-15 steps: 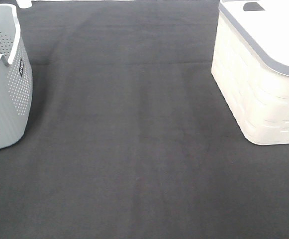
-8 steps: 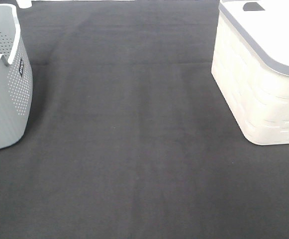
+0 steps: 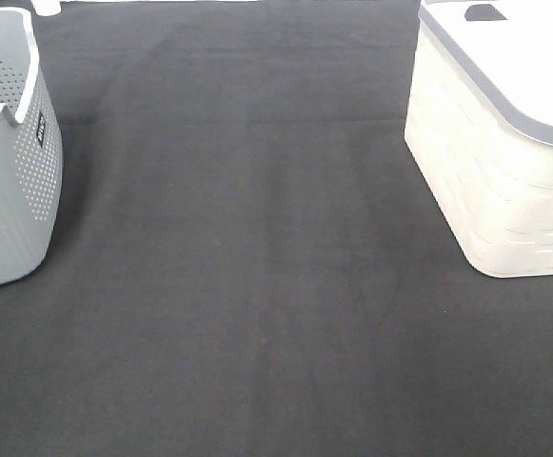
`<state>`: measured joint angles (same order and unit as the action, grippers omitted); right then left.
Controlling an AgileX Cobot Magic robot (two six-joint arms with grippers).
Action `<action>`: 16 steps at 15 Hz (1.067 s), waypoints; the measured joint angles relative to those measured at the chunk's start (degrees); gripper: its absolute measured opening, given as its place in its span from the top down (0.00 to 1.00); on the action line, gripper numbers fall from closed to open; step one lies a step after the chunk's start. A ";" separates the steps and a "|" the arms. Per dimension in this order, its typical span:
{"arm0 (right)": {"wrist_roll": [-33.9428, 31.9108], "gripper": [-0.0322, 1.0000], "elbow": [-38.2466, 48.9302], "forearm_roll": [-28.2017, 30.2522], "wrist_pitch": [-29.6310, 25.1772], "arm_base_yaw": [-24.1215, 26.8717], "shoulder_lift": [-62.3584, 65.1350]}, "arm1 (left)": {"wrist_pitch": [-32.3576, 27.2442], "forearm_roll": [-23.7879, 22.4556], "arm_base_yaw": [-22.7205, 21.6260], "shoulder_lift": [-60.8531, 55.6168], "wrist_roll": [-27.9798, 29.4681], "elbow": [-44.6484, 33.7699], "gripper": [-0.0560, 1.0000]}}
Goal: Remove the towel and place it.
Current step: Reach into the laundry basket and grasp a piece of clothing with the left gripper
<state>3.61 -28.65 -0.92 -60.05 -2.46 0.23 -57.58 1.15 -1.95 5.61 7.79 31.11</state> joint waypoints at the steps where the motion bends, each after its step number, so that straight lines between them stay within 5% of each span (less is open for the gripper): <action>1: 0.00 0.34 0.00 0.00 0.00 0.00 0.00 | 1.32 -0.63 0.00 1.83 1.03 0.06 0.23; 5: 0.00 0.34 0.00 0.00 0.00 0.00 0.00 | 8.37 -2.06 0.00 9.40 7.10 0.29 0.23; 9: 0.00 0.34 0.00 0.00 0.00 0.00 0.00 | 13.92 -8.82 0.00 20.17 18.45 1.95 0.23; 16: 0.00 0.34 0.00 0.00 0.00 0.00 0.00 | 15.30 -18.74 0.00 41.88 32.77 14.84 0.23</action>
<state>3.61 -28.65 -0.92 -60.05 -2.46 0.23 -42.28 -17.59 -1.95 47.50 40.57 45.95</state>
